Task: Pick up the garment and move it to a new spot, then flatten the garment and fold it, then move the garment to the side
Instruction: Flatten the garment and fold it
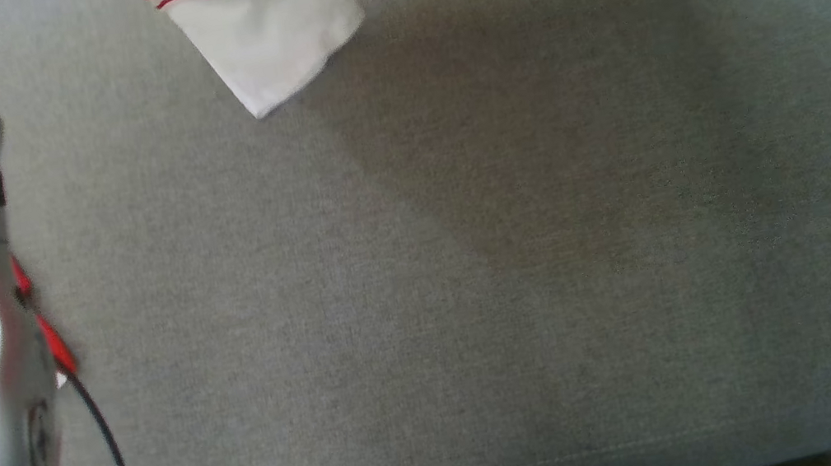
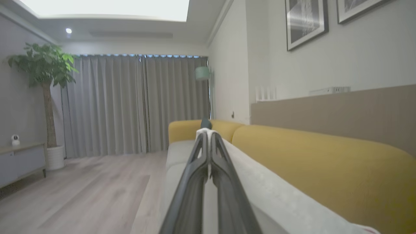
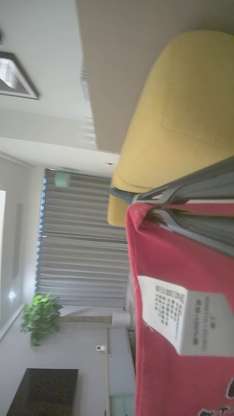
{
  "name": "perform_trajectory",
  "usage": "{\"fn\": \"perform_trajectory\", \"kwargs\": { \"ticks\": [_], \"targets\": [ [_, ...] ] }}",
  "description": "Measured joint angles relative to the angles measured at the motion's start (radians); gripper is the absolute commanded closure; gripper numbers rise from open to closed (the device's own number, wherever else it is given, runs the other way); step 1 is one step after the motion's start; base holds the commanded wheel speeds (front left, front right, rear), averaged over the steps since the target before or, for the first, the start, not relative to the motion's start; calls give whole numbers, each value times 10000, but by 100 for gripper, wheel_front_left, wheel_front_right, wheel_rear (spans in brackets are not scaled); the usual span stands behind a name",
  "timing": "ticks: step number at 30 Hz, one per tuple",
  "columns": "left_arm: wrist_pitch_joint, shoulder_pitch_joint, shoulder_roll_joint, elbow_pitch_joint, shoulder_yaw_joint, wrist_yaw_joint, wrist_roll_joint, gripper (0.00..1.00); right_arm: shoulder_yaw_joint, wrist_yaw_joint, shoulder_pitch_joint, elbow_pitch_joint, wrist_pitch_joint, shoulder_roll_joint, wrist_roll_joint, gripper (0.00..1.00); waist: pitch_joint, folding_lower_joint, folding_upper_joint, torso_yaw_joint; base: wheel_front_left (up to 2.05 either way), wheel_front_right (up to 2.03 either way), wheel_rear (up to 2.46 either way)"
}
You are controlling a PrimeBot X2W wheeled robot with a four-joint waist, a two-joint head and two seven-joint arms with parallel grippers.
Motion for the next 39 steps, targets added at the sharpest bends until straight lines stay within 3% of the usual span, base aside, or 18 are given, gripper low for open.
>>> {"fn": "perform_trajectory", "kwargs": {
  "ticks": [2, 3, 8, 13, 18, 25, 35, 39],
  "targets": [
    [0, -52, -50, 330, 38, -2, -4, 100, 128, 0, -190, 449, -92, 77, -2, 100, 127, 0, 0, 11, 0, 0, 0],
    [2, 90, -209, 1390, 42, -4, -117, 100, 502, 0, -523, 1791, -301, 412, 0, 100, 518, 1, 0, 47, 0, 0, 0],
    [4, 828, -405, 2688, 102, -13, -449, 100, 955, 0, -542, 3590, -734, 878, 111, 100, 1179, 3, -1, 84, 0, 0, 0],
    [4, 1395, -422, 2884, 357, -65, -660, 100, 1300, 0, -533, 4498, -1256, 959, 428, 100, 1638, 3, -1, 115, 0, 0, 0],
    [4, 1833, -414, 2633, 454, -94, -750, 100, 1461, 0, -340, 4592, -1523, 959, 882, 100, 1709, 1, 0, 175, 0, 0, 0],
    [6, 3946, -414, 1317, 771, -92, -771, 100, 1555, 0, 1996, 3419, -1616, 853, 1567, 100, 1300, -1, 0, 252, 0, 0, 0],
    [6, 9185, -437, -1927, 1070, 31, -920, 100, 1007, 0, 6968, 744, -1569, 771, 1778, 100, 28, -1, 0, 361, 0, 0, 0],
    [454, 11089, -422, -3524, 997, 211, -920, 100, 510, 0, 8603, -573, -932, 780, 1762, 100, -565, -1, 0, 449, 0, 0, 0]
  ]
}}
